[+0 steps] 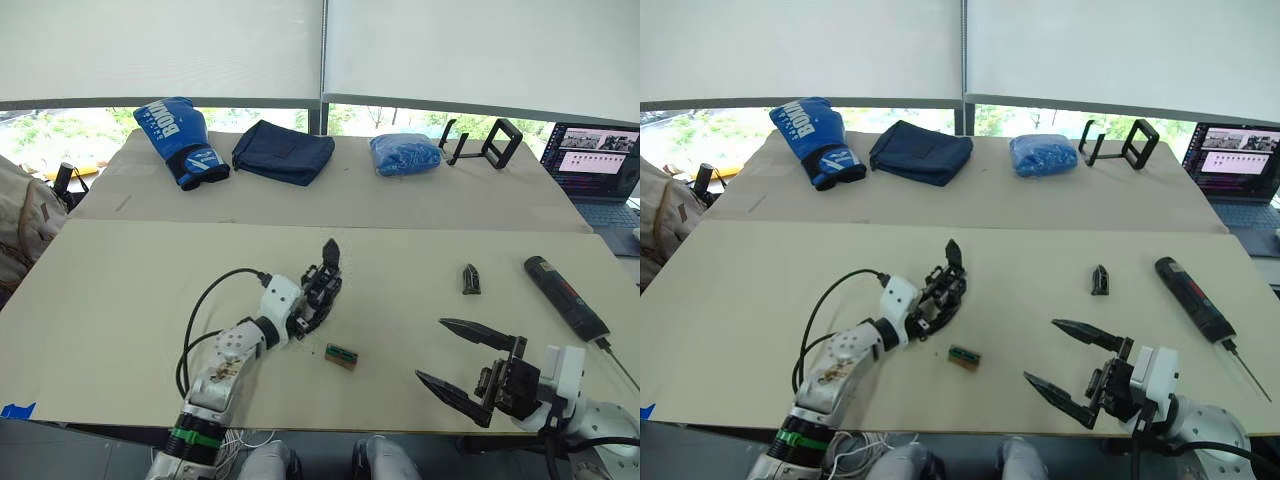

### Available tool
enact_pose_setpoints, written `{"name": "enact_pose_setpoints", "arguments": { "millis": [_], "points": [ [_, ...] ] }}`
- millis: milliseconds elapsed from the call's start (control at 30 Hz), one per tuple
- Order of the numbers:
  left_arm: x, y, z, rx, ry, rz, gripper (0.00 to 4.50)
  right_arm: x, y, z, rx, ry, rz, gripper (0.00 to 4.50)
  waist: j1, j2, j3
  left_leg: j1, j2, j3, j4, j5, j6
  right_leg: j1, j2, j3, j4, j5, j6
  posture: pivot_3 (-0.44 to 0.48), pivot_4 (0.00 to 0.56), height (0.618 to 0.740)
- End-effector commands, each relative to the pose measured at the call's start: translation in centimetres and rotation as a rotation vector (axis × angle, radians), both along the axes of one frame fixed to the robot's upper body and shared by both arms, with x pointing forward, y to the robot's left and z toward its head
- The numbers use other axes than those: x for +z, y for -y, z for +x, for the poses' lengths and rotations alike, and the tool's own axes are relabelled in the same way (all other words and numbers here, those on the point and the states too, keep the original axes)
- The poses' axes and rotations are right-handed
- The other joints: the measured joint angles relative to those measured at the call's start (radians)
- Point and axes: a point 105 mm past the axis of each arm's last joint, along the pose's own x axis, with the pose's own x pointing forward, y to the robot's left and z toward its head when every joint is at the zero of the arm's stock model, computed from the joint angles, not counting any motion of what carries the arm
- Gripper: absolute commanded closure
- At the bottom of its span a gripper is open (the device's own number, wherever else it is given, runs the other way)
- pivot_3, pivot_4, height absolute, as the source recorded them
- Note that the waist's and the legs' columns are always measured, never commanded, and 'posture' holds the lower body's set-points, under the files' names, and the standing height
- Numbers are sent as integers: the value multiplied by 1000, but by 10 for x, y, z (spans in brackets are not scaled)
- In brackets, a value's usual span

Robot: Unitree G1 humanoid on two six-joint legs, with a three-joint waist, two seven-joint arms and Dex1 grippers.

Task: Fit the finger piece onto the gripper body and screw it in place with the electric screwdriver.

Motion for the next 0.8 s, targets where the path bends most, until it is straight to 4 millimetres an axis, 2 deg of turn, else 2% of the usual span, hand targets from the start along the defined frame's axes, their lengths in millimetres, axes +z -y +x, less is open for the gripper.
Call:
{"name": "enact_pose_setpoints", "arguments": {
  "millis": [33,133,233,300,367,467,600,800],
  "points": [
    [15,-3,-2,-20,9,-70,50,5,0,0,2,26,-3,0,0,0,0,0,0,0,0,0,0,0,0,0,0,0,0,0,150,740],
    [16,-13,-5,-85,-18,-69,50,6,2,0,-8,30,-8,0,-1,0,0,0,0,0,0,0,0,0,0,0,0,0,0,0,150,740],
    [14,-31,-4,-151,-29,-6,50,7,9,0,-21,33,-25,0,-6,0,0,1,0,0,0,1,-1,0,1,0,1,0,0,0,150,740],
    [14,-39,-3,-226,-14,38,50,7,13,1,-26,36,-41,0,-6,0,0,1,0,0,0,1,-1,0,2,-1,1,0,0,0,150,740],
    [13,-44,-1,-328,67,154,50,8,22,7,-69,52,-57,0,-3,0,0,1,0,1,0,1,-1,0,3,-3,1,0,0,0,150,740],
    [13,-42,7,-406,118,178,50,11,29,11,-97,69,-64,0,3,1,0,1,-1,1,0,0,-1,0,2,-5,1,0,-1,0,150,740],
    [11,-32,22,-454,130,152,50,15,28,12,-79,78,-65,0,9,1,0,0,-1,1,0,0,0,0,1,-5,0,0,-1,0,150,740],
    [7,-17,30,-548,128,144,50,21,23,12,-50,80,-49,0,1,0,0,0,-1,1,0,0,0,0,3,-6,0,0,-1,0,150,740]
  ]
}}
